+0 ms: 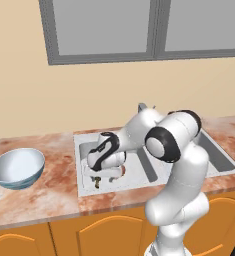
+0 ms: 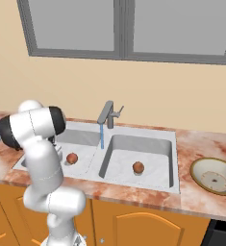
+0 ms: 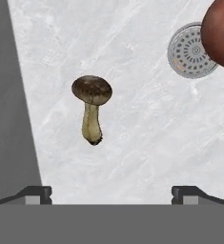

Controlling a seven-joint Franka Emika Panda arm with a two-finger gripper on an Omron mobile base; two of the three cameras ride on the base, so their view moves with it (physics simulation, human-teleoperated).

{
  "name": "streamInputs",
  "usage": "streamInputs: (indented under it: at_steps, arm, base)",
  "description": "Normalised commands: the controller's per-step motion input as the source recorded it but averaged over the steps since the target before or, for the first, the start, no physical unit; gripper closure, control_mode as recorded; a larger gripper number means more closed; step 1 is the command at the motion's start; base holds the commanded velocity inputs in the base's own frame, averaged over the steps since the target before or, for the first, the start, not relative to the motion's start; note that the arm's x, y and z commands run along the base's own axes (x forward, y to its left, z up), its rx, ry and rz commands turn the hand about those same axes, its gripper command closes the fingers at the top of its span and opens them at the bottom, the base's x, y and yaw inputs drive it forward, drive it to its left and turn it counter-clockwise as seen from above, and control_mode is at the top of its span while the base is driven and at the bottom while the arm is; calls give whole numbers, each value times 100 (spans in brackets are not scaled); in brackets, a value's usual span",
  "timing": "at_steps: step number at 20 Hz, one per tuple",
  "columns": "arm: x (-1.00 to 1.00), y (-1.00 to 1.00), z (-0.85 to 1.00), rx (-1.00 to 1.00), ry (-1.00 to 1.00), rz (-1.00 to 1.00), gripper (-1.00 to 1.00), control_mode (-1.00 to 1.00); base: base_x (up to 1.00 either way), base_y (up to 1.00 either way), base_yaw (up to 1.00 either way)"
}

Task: Pick the onions from the sink and place them in one bowl. Place the mushroom in the other bowl. Then turn off the sink faucet.

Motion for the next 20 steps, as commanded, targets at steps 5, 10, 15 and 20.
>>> streamInputs:
  at_steps: [5,10,15,20]
  arm:
    - [28,2,-22,0,-1,-2,-100,-100]
    - [33,13,-18,0,0,-1,-100,-100]
    - [35,23,-19,0,0,0,-100,-100]
    - [30,13,-30,-1,0,0,-100,-100]
  base:
    - [0,0,0]
    - [0,0,0]
    - [0,0,0]
    - [0,0,0]
